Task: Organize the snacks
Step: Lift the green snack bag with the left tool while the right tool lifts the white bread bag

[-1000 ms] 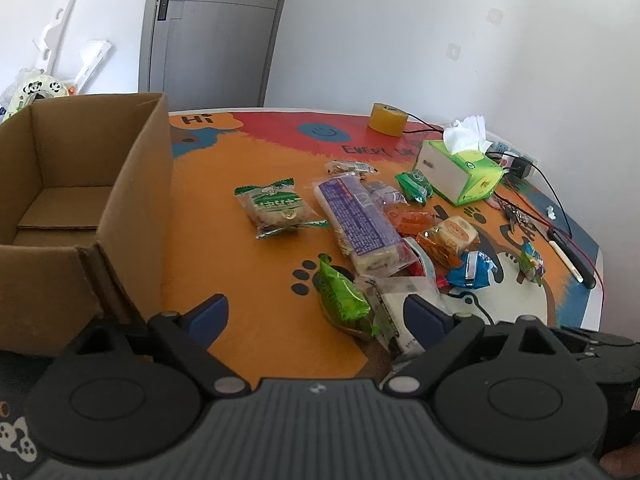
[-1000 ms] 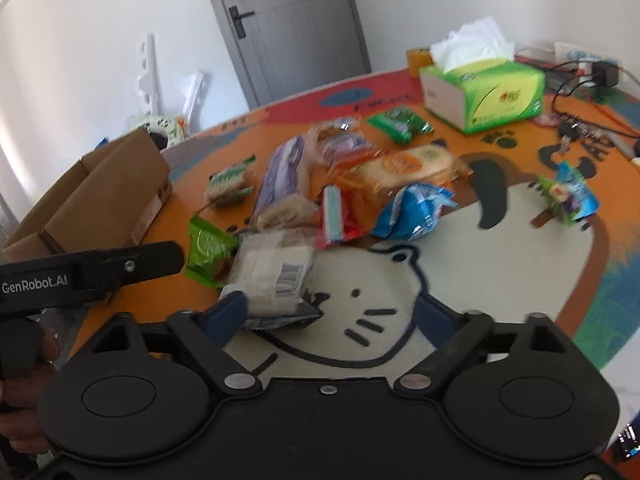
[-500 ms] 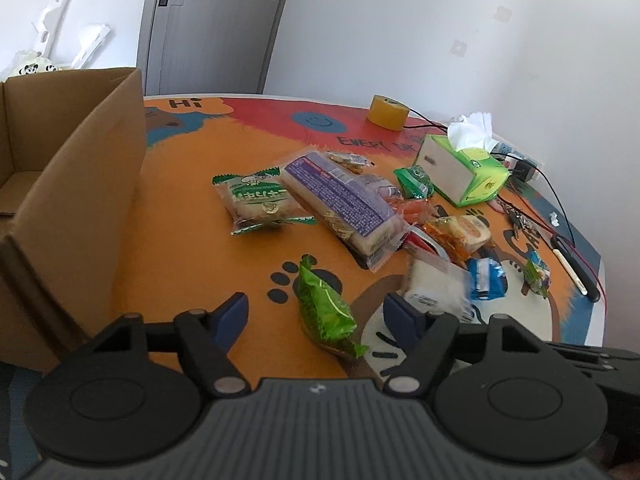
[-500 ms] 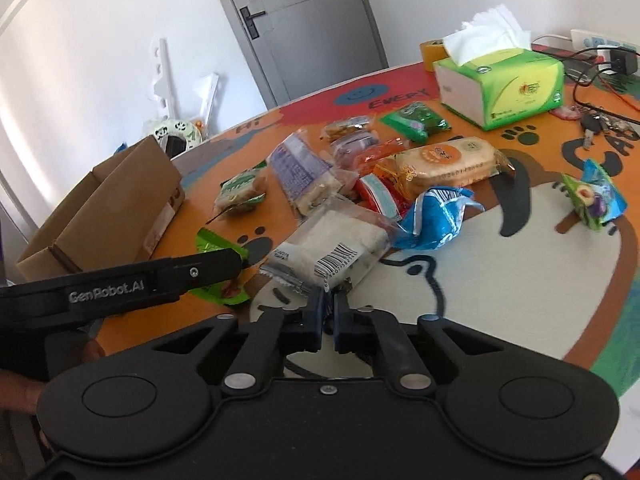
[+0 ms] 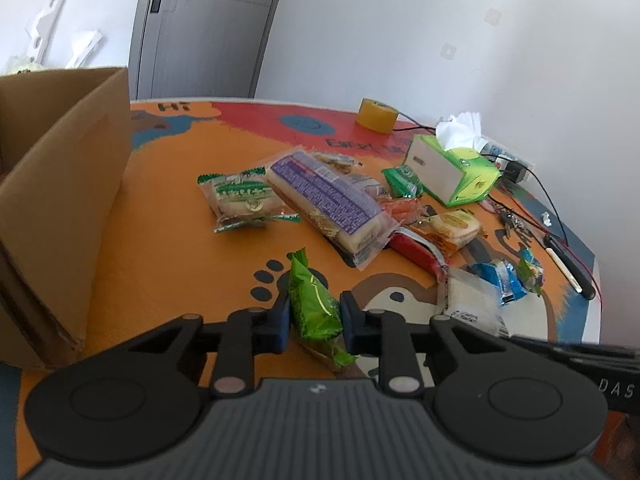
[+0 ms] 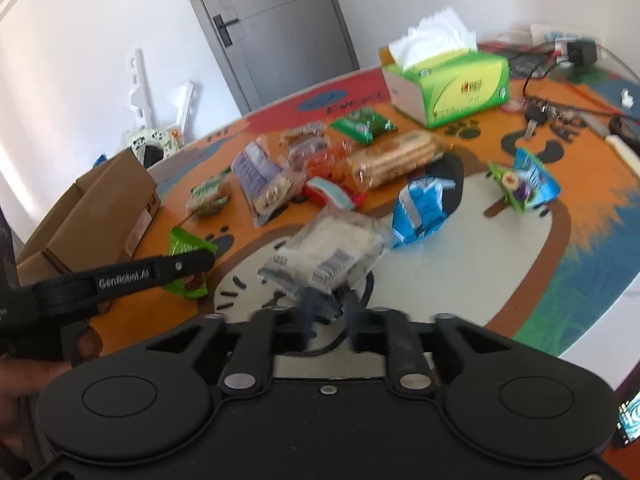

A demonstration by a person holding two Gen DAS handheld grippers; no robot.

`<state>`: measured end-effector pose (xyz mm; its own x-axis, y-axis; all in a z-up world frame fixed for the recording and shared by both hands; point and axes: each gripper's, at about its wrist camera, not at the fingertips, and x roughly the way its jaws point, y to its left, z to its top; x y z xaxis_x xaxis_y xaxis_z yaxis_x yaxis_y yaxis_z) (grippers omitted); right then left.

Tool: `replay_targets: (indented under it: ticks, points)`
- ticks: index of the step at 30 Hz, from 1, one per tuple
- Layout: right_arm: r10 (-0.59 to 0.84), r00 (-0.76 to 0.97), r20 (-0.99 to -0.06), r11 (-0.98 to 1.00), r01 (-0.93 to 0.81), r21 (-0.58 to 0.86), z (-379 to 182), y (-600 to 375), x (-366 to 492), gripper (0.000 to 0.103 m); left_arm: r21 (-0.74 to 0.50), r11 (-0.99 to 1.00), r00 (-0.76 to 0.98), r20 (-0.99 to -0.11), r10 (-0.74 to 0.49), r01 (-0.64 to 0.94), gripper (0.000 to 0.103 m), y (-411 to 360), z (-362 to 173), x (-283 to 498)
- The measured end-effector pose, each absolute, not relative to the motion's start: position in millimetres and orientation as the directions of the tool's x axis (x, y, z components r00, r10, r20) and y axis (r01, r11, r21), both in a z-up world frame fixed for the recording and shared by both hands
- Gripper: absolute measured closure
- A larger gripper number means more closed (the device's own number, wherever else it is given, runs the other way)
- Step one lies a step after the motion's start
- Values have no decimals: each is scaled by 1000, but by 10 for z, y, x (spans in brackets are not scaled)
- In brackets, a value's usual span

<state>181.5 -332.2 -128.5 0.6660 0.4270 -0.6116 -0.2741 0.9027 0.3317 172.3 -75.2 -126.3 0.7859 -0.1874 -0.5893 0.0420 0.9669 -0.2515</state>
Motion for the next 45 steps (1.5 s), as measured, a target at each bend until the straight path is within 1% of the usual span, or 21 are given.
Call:
replay_targets:
  ticks: [1, 3, 4, 6, 8, 16, 17, 19, 21, 22, 23, 24, 26, 28, 29, 30, 32, 34, 38, 42, 45]
  points:
    - [425, 671, -607, 904, -281, 322, -1265, -3298, 1818, 58, -254, 966, 788, -586, -188, 42, 79, -742, -1243, 1702]
    - [427, 676, -601, 903, -290, 316, -1235, -3249, 1845, 42, -260, 965, 795, -576, -190, 43, 79, -720, -1194, 1662]
    - [426, 678, -599, 904, -293, 310, -1220, -3219, 1864, 39, -261, 964, 798, -572, -190, 42, 79, -712, -1170, 1641]
    - [418, 691, -590, 908, -297, 295, -1190, -3168, 1900, 24, -261, 965, 805, -563, -187, 41, 79, -695, -1121, 1602]
    - [421, 700, -577, 906, -304, 293, -1176, -3122, 1943, 16, -261, 965, 810, -557, -183, 38, 79, -679, -1082, 1574]
    - [393, 718, -574, 919, -328, 218, -1220, -2805, 2031, 12, -258, 966, 823, -544, -163, 21, 79, -634, -977, 1500]
    - [382, 721, -578, 923, -325, 205, -1225, -2778, 2024, 17, -257, 966, 825, -541, -162, 21, 79, -634, -965, 1489]
    - [360, 729, -582, 932, -312, 185, -1226, -2764, 2030, 37, -252, 967, 828, -537, -159, 22, 79, -645, -950, 1470]
    - [348, 731, -587, 936, -303, 177, -1210, -2793, 2033, 69, -251, 968, 829, -537, -157, 21, 79, -654, -940, 1454]
    - [357, 726, -588, 933, -302, 194, -1198, -2827, 2043, 77, -251, 968, 830, -535, -157, 21, 79, -656, -931, 1437]
    - [375, 717, -587, 927, -305, 219, -1187, -2867, 2052, 84, -249, 968, 832, -532, -157, 23, 79, -657, -920, 1423]
    - [390, 709, -588, 921, -306, 241, -1178, -2900, 2055, 87, -247, 969, 834, -529, -156, 25, 79, -664, -912, 1408]
    - [395, 705, -589, 918, -305, 252, -1158, -2927, 2046, 87, -244, 969, 838, -524, -155, 27, 79, -670, -889, 1385]
    - [396, 714, -578, 918, -309, 249, -1115, -2945, 2027, 84, -242, 970, 842, -519, -150, 24, 79, -668, -865, 1360]
    - [406, 717, -567, 914, -311, 260, -1091, -2960, 2023, 71, -240, 970, 844, -516, -146, 20, 79, -662, -852, 1352]
    - [419, 719, -555, 908, -318, 274, -1067, -2982, 2026, 46, -239, 971, 846, -515, -140, 16, 79, -656, -841, 1342]
    - [430, 737, -521, 902, -326, 283, -1016, -3025, 2023, 19, -231, 973, 849, -514, -125, 3, 79, -643, -817, 1332]
    - [425, 749, -508, 904, -327, 274, -998, -3060, 2028, 19, -226, 974, 854, -509, -112, -7, 79, -634, -788, 1327]
    - [436, 723, -535, 899, -336, 279, -1069, -3048, 2081, 19, -230, 973, 861, -500, -97, -24, 79, -616, -757, 1317]
    - [439, 705, -557, 897, -385, 219, -1138, -2866, 2065, 6, -234, 972, 860, -502, -95, -29, 79, -594, -766, 1320]
    - [395, 697, -599, 916, -347, 200, -1202, -2782, 2096, 4, -237, 971, 858, -503, -101, -25, 79, -567, -780, 1304]
